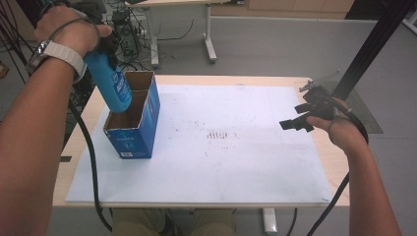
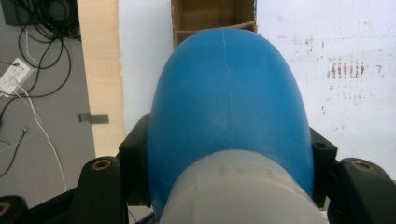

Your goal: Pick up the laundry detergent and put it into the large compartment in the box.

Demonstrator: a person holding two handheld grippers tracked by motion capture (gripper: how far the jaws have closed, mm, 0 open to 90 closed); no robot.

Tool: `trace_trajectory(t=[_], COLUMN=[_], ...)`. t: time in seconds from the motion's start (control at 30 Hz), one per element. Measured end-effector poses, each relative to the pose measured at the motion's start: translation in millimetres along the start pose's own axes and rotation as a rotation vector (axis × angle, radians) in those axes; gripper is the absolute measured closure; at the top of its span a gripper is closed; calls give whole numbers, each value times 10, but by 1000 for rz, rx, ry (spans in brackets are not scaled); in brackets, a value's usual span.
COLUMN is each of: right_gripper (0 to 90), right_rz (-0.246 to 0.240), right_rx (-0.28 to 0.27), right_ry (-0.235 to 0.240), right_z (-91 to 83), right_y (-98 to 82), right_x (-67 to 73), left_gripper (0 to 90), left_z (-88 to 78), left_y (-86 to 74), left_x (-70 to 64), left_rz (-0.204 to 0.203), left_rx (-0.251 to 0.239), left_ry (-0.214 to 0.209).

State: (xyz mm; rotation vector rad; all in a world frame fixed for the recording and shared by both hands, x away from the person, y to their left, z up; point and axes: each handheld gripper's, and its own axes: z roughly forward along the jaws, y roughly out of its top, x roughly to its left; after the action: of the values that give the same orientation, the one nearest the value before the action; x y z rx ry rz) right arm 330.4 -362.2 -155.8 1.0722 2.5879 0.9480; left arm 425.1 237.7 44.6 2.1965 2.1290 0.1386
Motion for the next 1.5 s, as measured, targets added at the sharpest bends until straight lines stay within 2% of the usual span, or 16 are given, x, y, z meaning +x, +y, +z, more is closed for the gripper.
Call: trace_trajectory(t=[0.03, 0.47, 0.7, 0.97, 1.23, 1.5], right_gripper=[78, 78, 81, 81, 81, 81], right_rz=[15, 17, 19, 26, 26, 28], right_rx=[6, 6, 6, 8, 8, 15], right_ry=[1, 3, 1, 0, 0, -1], right_z=[5, 21, 21, 25, 32, 44], right_y=[7, 7, -17, -41, -41, -48], right_x=[13, 11, 9, 1, 9, 17], left_gripper=[379, 378, 379, 379, 379, 378], left_z=[7, 178, 258, 356, 440, 587], left_y=[1, 22, 56, 75, 88, 119], left_x=[3, 11, 20, -22, -22, -26], left_rz=[-2, 1, 15, 24, 26, 35], left_rx=[0, 1, 10, 13, 18, 30], left_ry=[-1, 4, -5, 15, 12, 12])
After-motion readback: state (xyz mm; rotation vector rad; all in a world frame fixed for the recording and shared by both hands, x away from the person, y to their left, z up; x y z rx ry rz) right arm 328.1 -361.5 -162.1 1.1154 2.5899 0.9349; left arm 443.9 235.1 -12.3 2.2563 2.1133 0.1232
